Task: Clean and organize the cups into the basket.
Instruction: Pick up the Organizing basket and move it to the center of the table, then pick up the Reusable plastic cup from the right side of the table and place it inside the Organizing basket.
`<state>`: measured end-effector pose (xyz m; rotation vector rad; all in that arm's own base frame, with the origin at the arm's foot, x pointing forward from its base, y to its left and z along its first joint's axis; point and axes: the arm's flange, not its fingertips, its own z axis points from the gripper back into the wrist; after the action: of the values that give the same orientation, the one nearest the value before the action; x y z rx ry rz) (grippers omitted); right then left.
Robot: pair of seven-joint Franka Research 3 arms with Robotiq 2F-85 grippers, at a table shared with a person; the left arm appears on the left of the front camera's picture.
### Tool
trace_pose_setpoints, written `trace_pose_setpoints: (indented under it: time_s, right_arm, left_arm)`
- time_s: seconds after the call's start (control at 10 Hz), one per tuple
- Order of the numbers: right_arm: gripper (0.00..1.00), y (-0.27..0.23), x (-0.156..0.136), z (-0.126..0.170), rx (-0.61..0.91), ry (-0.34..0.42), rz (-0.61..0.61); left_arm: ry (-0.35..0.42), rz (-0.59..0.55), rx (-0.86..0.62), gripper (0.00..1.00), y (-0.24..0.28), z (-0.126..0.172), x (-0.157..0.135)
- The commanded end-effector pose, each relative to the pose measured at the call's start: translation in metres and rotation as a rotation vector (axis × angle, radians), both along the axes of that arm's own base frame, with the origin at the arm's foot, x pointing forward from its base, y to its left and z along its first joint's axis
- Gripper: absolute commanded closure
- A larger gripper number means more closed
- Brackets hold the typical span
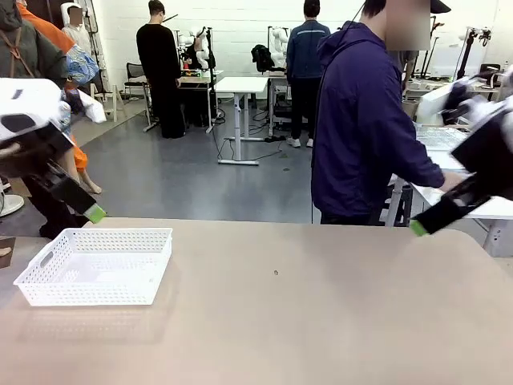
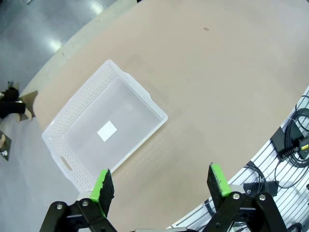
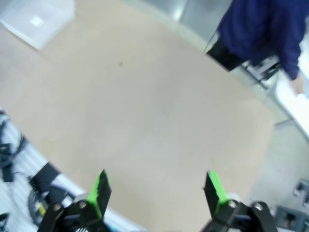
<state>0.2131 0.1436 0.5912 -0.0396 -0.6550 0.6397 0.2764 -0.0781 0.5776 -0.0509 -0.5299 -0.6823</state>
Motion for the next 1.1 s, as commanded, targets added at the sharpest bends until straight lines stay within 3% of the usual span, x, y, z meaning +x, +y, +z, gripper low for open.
trace_pose_setpoints:
  time_s: [0.0,0.3,0.4,0.5,0.6,0.7,0.8,1.0]
  right_arm:
    - [0.00,0.009,0.032,-0.019,0.006,0.028,0.018]
    - [0.00,0.009,0.032,-0.019,0.006,0.028,0.018]
    - [0.00,0.005,0.013,-0.009,-0.002,0.018,0.004]
    - [0.00,-0.020,0.035,0.001,0.468,0.338,0.192]
    - [0.00,-0.051,0.062,-0.002,0.734,0.516,0.257]
    - [0.00,-0.085,0.091,-0.013,0.947,0.631,0.265]
    - [0.00,-0.116,0.115,-0.025,1.125,0.697,0.267]
    - [0.00,-0.184,0.151,-0.057,1.367,0.710,0.111]
  left_arm:
    - [0.028,0.005,0.000,0.00,-0.004,-0.016,0.014]
    - [0.028,0.005,0.000,0.00,-0.004,-0.016,0.014]
    - [0.024,0.001,0.005,0.00,-0.003,-0.009,0.007]
    - [0.406,-0.187,-0.575,0.00,0.032,0.001,0.029]
    - [0.583,-0.215,-0.823,0.00,0.058,-0.005,0.045]
    - [0.690,-0.186,-0.984,0.00,0.079,-0.018,0.060]
    - [0.787,-0.167,-1.139,0.00,0.097,-0.029,0.078]
    - [0.841,0.010,-1.297,0.00,0.143,-0.061,0.115]
